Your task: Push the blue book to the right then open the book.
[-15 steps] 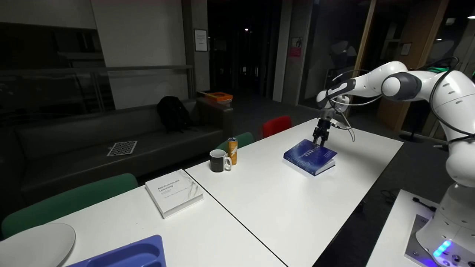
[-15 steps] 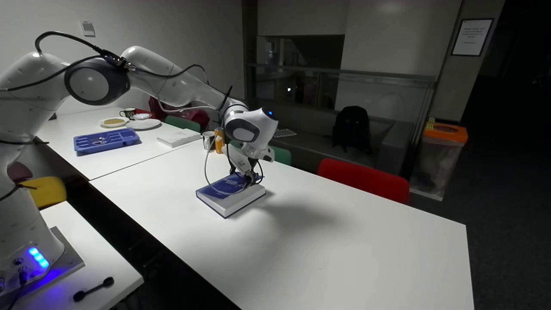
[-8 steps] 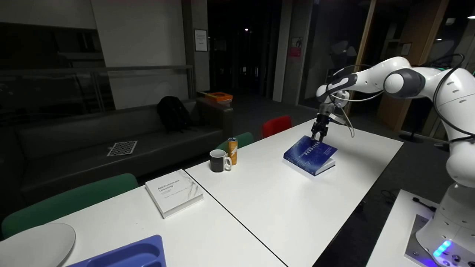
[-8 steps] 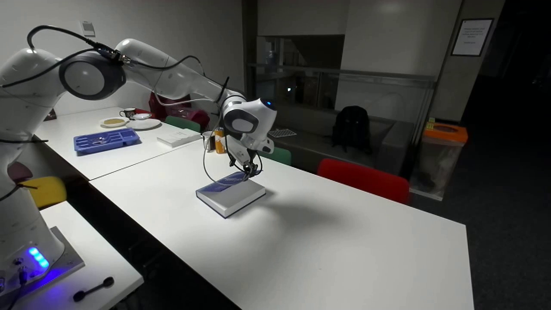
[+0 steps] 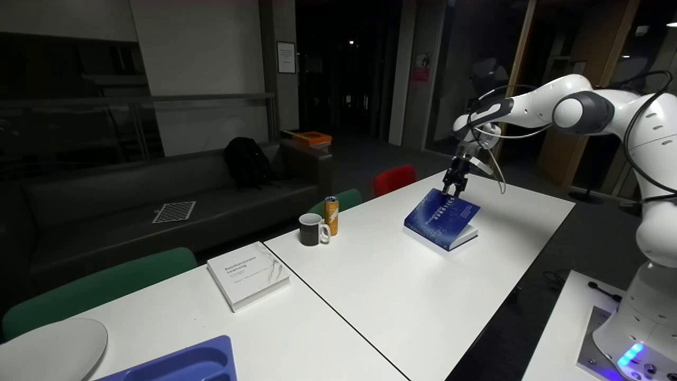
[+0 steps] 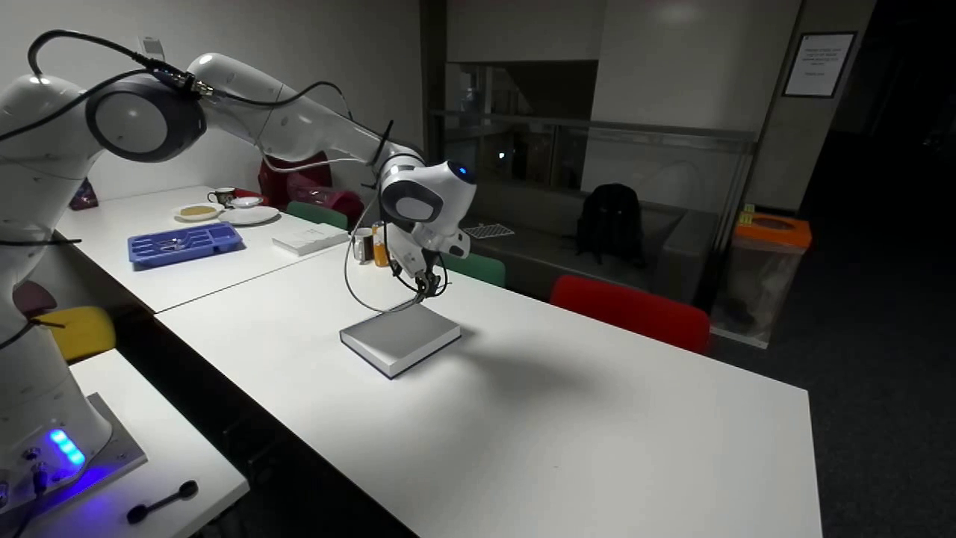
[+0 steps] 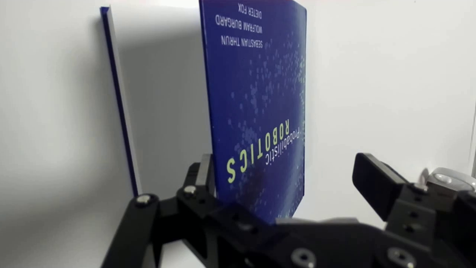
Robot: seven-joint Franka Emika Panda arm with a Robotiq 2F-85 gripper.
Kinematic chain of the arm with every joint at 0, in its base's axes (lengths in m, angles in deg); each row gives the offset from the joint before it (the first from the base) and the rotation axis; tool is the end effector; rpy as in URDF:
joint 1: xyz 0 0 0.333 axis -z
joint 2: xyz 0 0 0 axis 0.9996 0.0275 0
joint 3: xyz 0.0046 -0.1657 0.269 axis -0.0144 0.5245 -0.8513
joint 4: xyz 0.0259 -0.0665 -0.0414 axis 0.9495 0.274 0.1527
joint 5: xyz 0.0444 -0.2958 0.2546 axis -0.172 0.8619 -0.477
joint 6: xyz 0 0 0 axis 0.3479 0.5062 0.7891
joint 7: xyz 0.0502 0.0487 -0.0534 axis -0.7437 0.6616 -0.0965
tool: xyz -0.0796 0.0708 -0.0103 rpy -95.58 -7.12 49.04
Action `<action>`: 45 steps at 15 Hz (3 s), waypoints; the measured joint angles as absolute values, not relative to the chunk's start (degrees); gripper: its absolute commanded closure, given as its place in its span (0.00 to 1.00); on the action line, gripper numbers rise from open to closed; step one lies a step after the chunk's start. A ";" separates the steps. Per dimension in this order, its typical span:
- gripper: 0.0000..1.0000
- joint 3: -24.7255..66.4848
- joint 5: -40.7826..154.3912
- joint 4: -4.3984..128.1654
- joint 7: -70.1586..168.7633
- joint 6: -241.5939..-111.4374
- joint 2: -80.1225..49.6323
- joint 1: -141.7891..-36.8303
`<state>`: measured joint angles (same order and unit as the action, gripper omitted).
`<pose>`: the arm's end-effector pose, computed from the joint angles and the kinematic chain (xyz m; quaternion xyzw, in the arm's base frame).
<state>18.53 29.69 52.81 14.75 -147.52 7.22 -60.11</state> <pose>0.6144 -0.3123 0.2695 -0.9694 0.0830 0.0316 0.2288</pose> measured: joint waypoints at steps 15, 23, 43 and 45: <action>0.00 18.43 25.51 61.04 14.63 -147.75 2.91 -61.61; 0.00 18.46 25.61 63.35 14.74 -148.34 0.35 -64.92; 0.00 18.80 28.83 71.56 16.05 -155.67 -10.40 -71.08; 0.00 18.80 28.83 72.05 16.05 -155.67 -10.79 -71.16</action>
